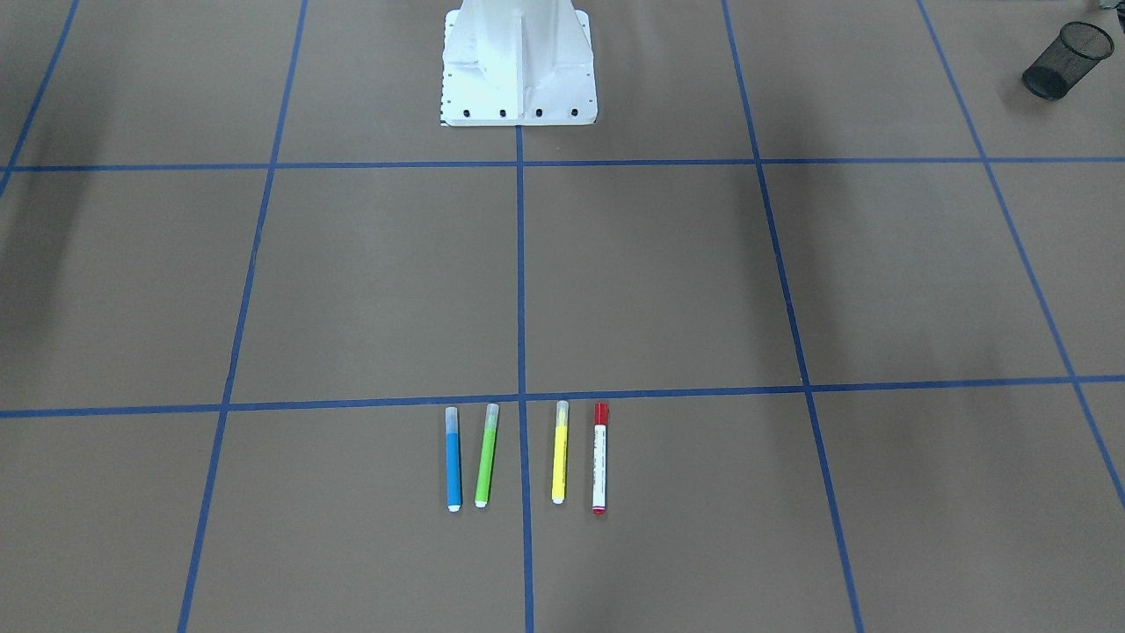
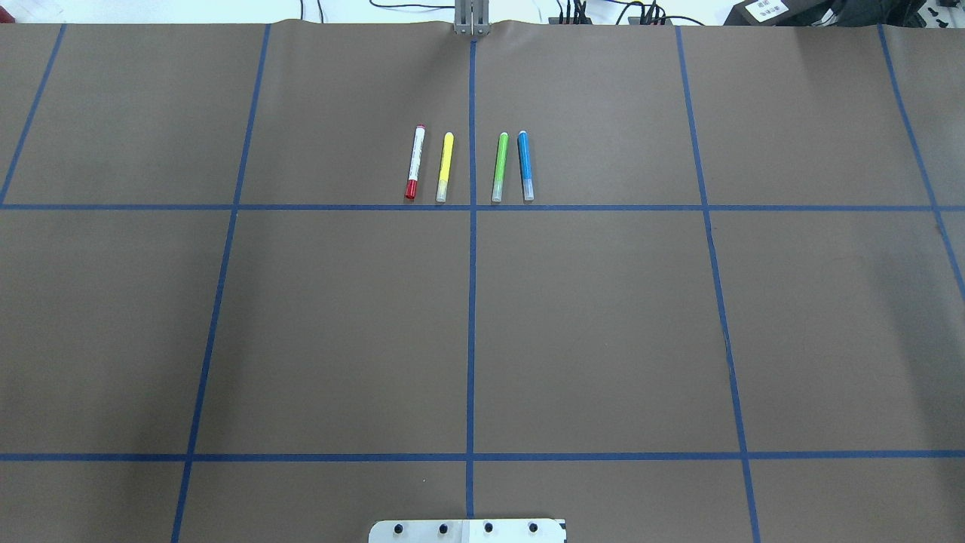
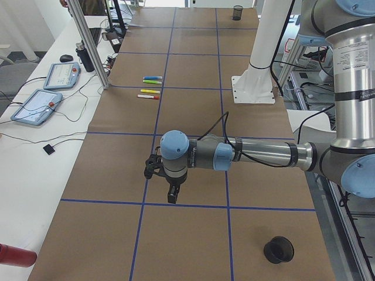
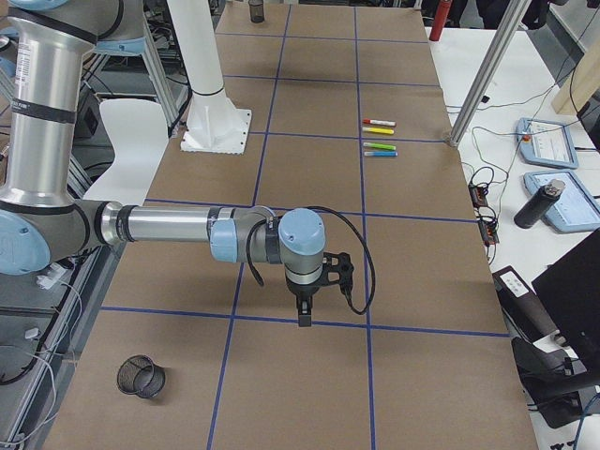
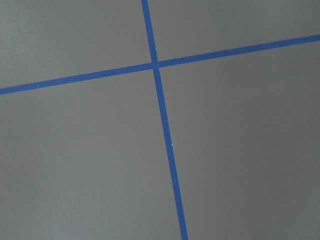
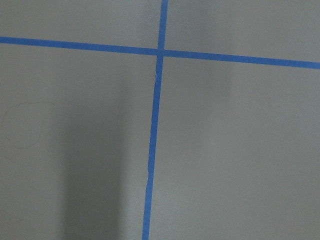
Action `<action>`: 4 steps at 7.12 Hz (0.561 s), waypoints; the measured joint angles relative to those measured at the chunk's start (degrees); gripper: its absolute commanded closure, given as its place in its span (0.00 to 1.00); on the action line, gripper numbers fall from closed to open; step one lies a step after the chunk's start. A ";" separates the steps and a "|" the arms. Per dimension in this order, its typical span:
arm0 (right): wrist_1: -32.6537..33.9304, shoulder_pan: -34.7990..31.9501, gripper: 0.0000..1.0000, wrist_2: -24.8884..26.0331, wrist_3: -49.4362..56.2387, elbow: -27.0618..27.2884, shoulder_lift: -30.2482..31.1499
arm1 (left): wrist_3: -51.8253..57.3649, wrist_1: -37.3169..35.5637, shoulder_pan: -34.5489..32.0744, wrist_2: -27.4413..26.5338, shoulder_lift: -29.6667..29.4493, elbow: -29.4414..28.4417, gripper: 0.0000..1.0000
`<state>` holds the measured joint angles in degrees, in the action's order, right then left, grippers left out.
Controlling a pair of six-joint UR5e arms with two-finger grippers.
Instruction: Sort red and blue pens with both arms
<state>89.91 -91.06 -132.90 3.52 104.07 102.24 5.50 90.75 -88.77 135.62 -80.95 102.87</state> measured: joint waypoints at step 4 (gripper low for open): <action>-0.31 0.00 0.00 0.01 -0.02 0.81 -0.69 | 0.15 0.16 0.00 0.15 -0.71 0.30 0.00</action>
<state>89.60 -91.05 -132.89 3.50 104.88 101.55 5.65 90.91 -88.77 135.76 -81.65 103.17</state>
